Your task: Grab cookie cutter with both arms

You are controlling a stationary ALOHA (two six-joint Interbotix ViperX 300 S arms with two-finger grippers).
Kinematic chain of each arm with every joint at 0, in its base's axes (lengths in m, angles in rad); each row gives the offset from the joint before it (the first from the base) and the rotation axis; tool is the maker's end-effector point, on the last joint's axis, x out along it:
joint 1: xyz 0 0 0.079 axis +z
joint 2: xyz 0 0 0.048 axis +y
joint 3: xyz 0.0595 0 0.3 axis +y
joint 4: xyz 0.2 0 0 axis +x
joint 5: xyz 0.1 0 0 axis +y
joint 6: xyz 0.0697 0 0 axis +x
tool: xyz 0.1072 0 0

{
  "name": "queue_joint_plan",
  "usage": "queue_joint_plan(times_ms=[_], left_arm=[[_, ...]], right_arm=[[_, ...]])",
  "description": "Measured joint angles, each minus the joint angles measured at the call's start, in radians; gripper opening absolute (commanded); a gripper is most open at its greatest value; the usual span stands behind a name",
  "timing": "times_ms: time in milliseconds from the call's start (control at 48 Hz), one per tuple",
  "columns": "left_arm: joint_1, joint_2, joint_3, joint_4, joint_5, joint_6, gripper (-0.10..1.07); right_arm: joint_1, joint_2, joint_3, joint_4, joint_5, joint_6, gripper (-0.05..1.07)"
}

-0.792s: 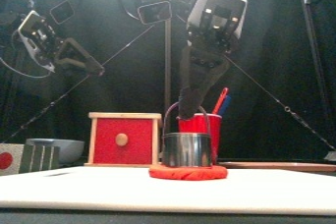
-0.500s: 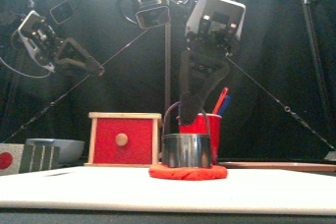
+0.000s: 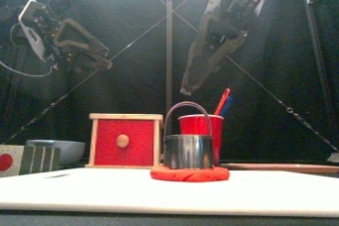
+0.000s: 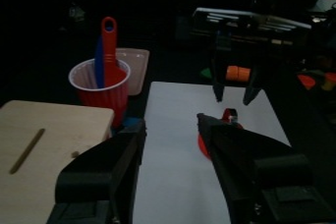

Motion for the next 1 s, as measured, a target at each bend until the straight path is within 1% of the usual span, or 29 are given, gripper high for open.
queue_joint_plan(times_ms=[21, 83, 146, 292, 417, 500, 562, 688, 771, 917, 1000], left_arm=[[-0.011, 0.020, -0.005, -0.009, -0.018, 0.002, 0.85], [-0.035, 0.074, -0.023, -0.026, -0.061, 0.002, 0.85], [-0.057, 0.121, -0.041, -0.037, -0.103, 0.002, 0.85], [-0.112, 0.265, -0.100, -0.046, -0.207, 0.003, 0.85], [-0.152, 0.374, -0.152, -0.064, -0.245, 0.003, 0.85], [-0.167, 0.423, -0.179, -0.092, -0.258, 0.003, 0.85], [-0.173, 0.446, -0.193, -0.115, -0.261, 0.003, 0.85], [-0.181, 0.468, -0.207, -0.149, -0.262, 0.003, 0.85], [-0.186, 0.469, -0.215, -0.161, -0.264, 0.002, 0.85], [-0.187, 0.485, -0.232, -0.161, -0.267, 0.003, 0.85], [-0.187, 0.499, -0.238, -0.163, -0.278, 0.002, 0.85]], right_arm=[[0.000, -0.020, 0.025, 0.003, -0.040, -0.002, 0.81], [0.000, -0.044, 0.058, 0.005, -0.092, -0.002, 0.81], [-0.005, -0.081, 0.121, 0.009, -0.173, -0.002, 0.81], [-0.015, -0.118, 0.222, 0.029, -0.311, 0.002, 0.81], [-0.029, -0.124, 0.296, 0.038, -0.420, -0.003, 0.81], [-0.043, -0.124, 0.342, 0.052, -0.479, -0.003, 0.81], [-0.064, -0.124, 0.391, 0.078, -0.535, -0.002, 0.81], [-0.107, -0.160, 0.480, 0.114, -0.569, -0.006, 0.81], [-0.129, -0.190, 0.534, 0.140, -0.624, -0.006, 0.81], [-0.132, -0.210, 0.611, 0.198, -0.865, -0.037, 0.80], [-0.133, -0.196, 0.634, 0.259, -0.968, -0.095, 0.80]])
